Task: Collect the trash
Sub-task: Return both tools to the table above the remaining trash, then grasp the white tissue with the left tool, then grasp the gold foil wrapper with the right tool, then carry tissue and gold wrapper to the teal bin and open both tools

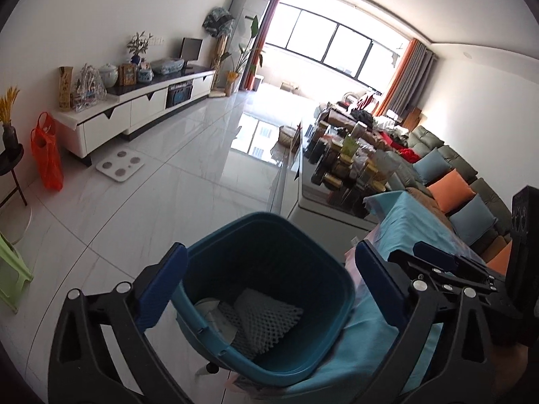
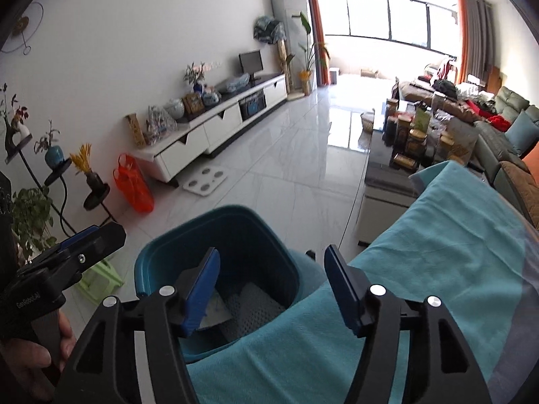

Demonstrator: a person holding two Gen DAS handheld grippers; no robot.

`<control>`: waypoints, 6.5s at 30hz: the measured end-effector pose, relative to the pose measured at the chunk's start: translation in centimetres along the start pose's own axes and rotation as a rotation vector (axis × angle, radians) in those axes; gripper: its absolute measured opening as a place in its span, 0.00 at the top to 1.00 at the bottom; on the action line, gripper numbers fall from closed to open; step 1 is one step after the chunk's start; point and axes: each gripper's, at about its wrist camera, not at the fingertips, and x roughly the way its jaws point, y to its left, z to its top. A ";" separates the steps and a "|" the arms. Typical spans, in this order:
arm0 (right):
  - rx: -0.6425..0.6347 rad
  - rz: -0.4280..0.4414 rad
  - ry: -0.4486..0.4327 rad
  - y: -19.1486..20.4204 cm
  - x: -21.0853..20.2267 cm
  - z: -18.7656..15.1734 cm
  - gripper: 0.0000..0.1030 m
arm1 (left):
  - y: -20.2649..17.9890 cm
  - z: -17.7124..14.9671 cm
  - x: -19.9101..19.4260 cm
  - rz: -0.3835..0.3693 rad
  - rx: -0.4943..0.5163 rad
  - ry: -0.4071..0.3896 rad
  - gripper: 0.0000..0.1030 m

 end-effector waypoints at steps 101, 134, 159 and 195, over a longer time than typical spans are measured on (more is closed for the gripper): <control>0.686 -0.682 -0.221 -26.2 -29.0 -25.9 0.07 | -43.1 -18.6 3.5 -0.533 0.950 0.306 0.11; 0.697 -0.573 -0.104 -31.1 -25.8 -24.6 0.07 | -38.6 -14.6 5.6 -0.630 0.722 0.419 0.96; 0.641 -0.494 -0.088 -28.8 -26.3 -24.2 0.88 | -36.5 -13.2 4.1 -0.653 0.666 0.387 0.96; 0.172 -0.030 -0.199 -10.0 -16.6 -6.2 0.89 | -14.4 -2.0 -4.2 -0.379 0.348 0.112 0.95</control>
